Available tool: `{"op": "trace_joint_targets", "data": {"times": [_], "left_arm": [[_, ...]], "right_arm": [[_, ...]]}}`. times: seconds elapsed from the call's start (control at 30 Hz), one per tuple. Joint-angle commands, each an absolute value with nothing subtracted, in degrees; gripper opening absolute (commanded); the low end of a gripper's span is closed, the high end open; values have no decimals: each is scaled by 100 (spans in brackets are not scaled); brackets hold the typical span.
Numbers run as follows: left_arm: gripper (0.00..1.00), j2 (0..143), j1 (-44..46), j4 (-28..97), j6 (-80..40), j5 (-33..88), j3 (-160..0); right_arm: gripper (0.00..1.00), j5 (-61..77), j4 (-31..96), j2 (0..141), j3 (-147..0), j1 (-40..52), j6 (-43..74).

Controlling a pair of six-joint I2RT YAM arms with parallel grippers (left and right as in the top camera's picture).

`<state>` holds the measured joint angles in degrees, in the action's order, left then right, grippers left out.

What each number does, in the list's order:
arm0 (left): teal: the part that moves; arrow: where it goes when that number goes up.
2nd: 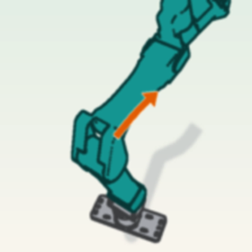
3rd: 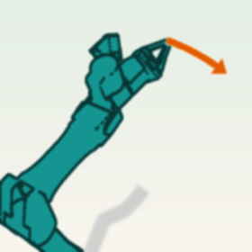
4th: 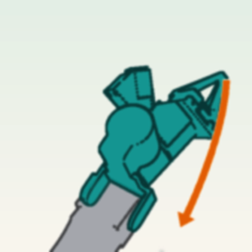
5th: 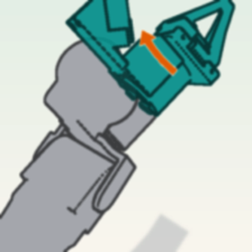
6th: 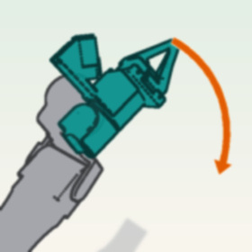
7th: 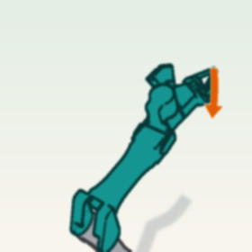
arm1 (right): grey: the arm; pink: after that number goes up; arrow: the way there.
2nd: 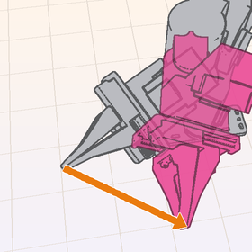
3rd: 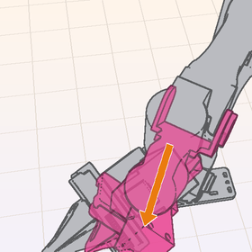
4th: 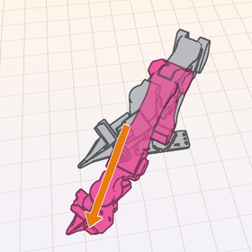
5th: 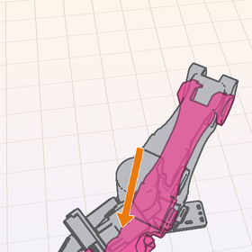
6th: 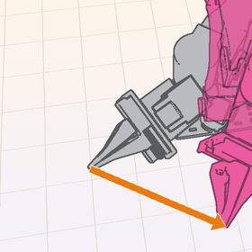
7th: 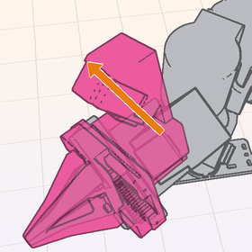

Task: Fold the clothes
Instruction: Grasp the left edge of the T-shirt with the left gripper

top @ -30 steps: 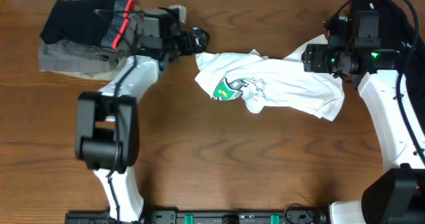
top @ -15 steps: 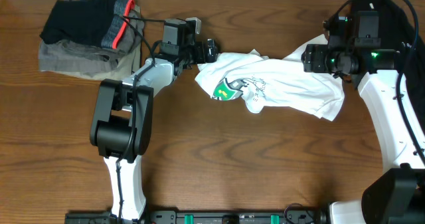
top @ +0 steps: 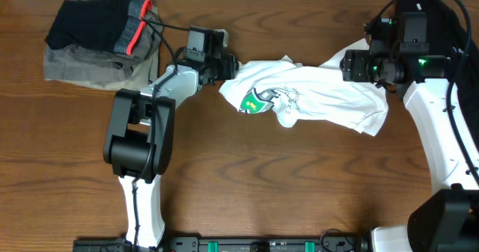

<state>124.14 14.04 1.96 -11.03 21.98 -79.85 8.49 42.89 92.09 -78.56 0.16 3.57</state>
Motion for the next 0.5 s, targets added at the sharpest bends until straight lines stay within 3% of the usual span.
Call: {"op": "trace_joint_targets", "data": {"times": [0.0,0.07,0.47], "left_arm": [[15,12475,1313,14,-1109,2029,-8093],[6,12390,1267,-32,-1299,2029,-8152],[6,10241,1299,395,-1223,2027,-8246]], "right_arm": [[75,832,4268,9220,-7865,-27,268],[74,832,4263,9220,-7865,-27,268],[74,834,3955,9220,-7865,-27,270]]}}
